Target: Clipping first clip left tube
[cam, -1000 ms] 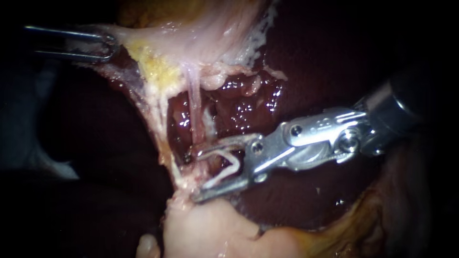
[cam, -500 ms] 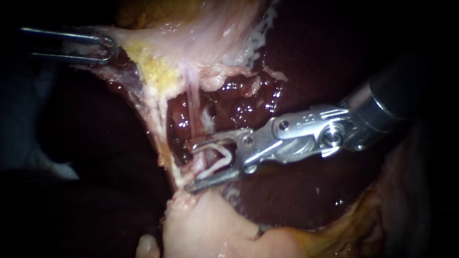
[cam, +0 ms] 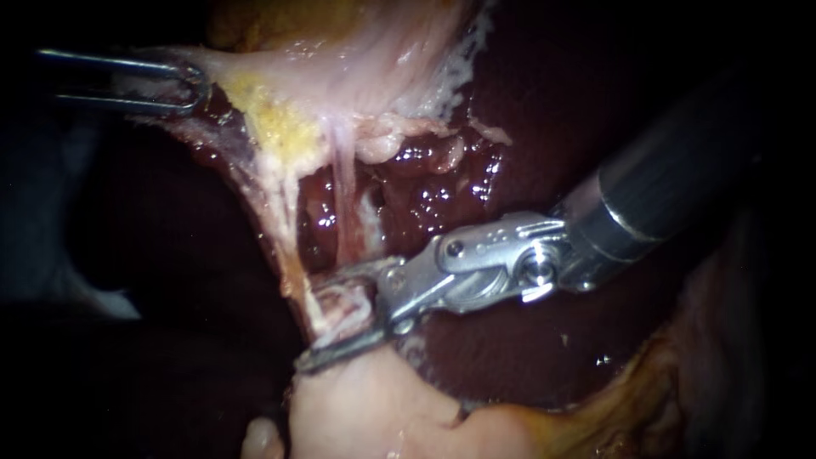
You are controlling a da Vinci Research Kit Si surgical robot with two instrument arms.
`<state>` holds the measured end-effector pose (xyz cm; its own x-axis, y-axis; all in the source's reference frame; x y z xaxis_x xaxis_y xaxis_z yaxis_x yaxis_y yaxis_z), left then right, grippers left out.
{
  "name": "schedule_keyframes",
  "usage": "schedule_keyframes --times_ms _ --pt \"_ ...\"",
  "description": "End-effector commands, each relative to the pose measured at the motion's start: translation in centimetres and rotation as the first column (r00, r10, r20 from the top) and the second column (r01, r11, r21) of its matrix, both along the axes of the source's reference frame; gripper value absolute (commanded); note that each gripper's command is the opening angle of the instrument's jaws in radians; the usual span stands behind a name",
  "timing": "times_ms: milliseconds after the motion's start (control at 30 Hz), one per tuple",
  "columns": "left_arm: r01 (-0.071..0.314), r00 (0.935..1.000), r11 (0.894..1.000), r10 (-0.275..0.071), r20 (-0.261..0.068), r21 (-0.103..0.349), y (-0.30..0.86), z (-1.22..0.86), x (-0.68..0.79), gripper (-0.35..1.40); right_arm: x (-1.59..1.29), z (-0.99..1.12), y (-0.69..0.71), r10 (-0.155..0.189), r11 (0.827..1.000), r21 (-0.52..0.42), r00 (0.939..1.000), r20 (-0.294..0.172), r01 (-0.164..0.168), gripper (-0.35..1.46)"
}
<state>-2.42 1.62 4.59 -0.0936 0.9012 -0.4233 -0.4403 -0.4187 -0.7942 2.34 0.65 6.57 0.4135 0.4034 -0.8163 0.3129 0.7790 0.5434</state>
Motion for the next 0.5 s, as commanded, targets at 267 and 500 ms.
schedule_keyframes --times_ms 267,500 --pt "0.001 1.0 1.0 -0.001 -0.001 0.0 0.0 0.01 -0.02 -0.35 0.22 -0.02 -0.03 0.032 0.999 0.04 0.999 -0.03 -0.03 0.47" --pt "0.001 1.0 1.0 -0.001 -0.001 0.0 0.0 0.01 -0.02 -0.35 0.37 -0.02 -0.07 0.046 0.995 0.084 0.9987 -0.022 -0.044 0.46"
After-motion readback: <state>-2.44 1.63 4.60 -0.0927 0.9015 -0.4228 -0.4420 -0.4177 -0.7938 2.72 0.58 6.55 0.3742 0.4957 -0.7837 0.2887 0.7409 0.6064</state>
